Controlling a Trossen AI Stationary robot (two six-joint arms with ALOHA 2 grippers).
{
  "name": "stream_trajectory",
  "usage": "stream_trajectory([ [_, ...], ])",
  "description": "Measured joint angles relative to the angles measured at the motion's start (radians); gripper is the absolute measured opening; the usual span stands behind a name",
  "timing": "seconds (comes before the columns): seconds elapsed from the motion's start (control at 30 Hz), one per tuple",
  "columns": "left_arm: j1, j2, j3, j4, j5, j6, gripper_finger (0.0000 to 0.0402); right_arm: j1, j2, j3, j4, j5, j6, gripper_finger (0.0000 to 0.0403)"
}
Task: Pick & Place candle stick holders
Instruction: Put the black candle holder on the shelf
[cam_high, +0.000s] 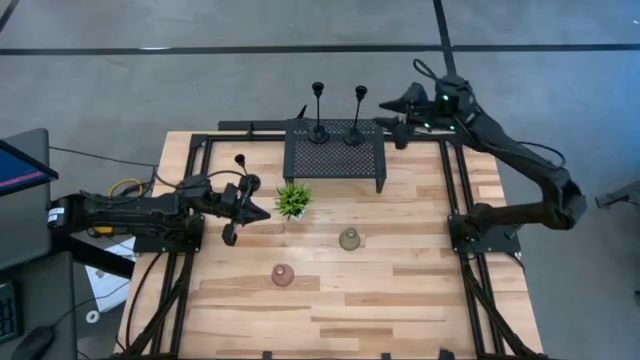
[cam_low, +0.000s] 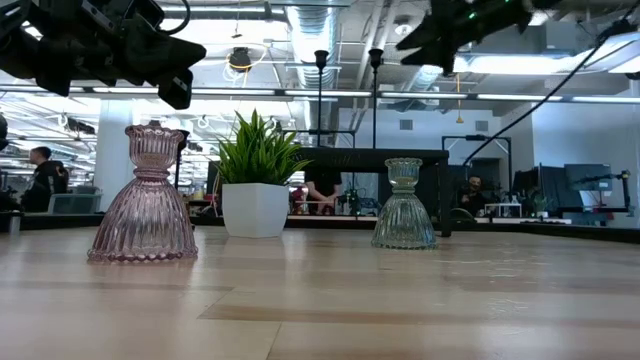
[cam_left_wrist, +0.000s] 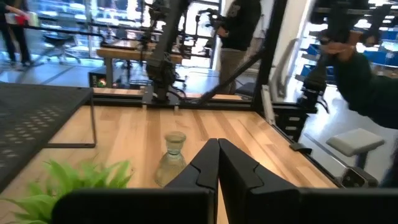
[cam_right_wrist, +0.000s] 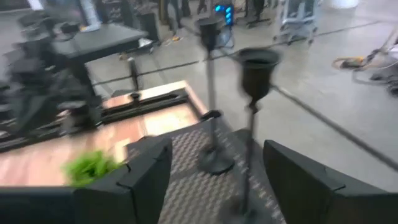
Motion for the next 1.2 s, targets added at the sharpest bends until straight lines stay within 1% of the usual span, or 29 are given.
stream_trajectory([
  [0.1, 0.000, -0.008, 0.000, 0.000, -0.066, 0.000, 0.0004, 0.036, -0.061, 0.000, -0.099, -0.001, 0.000, 0.0210],
  [0.17, 0.000, -0.015, 0.000, 0.000, -0.102, 0.000, 0.0004, 0.065, -0.092, 0.000, -0.160, -0.001, 0.000, 0.0179],
  [0.27, 0.000, -0.025, 0.000, -0.008, -0.121, 0.000, 0.0005, 0.111, -0.126, 0.000, -0.249, -0.001, -0.010, 0.0120],
  [0.4, 0.000, -0.025, 0.000, -0.011, -0.121, 0.000, 0.0005, 0.168, -0.148, -0.001, -0.356, 0.000, -0.072, 0.0029],
  [0.43, 0.000, -0.025, 0.000, -0.011, -0.121, 0.000, 0.0005, 0.181, -0.152, -0.007, -0.357, 0.001, -0.080, 0.0015],
  [0.57, 0.002, -0.024, 0.026, -0.018, -0.121, 0.006, 0.0005, 0.229, -0.175, -0.058, -0.304, 0.018, -0.074, 0.0012],
  [0.63, 0.010, -0.025, 0.054, -0.052, -0.121, 0.033, 0.0005, 0.252, -0.187, -0.089, -0.285, 0.070, -0.074, 0.0004],
  [0.7, 0.028, -0.025, 0.088, -0.120, -0.133, 0.050, 0.0004, 0.271, -0.203, -0.133, -0.237, 0.130, -0.068, 0.0003],
  [0.9, 0.087, -0.024, 0.220, -0.459, -0.238, 0.053, 0.0003, 0.307, -0.263, -0.256, -0.157, 0.145, -0.020, 0.0001],
  [1.03, 0.102, -0.025, 0.319, -0.665, -0.281, 0.053, 0.0003, 0.326, -0.299, -0.338, -0.095, 0.177, 0.008, 0.0001],
  [1.13, 0.101, -0.030, 0.407, -0.882, -0.326, 0.024, 0.0003, 0.331, -0.317, -0.379, -0.073, 0.199, 0.024, 0.0000],
  [1.2, 0.101, -0.031, 0.462, -1.025, -0.386, -0.021, 0.0003, 0.331, -0.323, -0.402, -0.056, 0.207, 0.035, 0.0001],
])
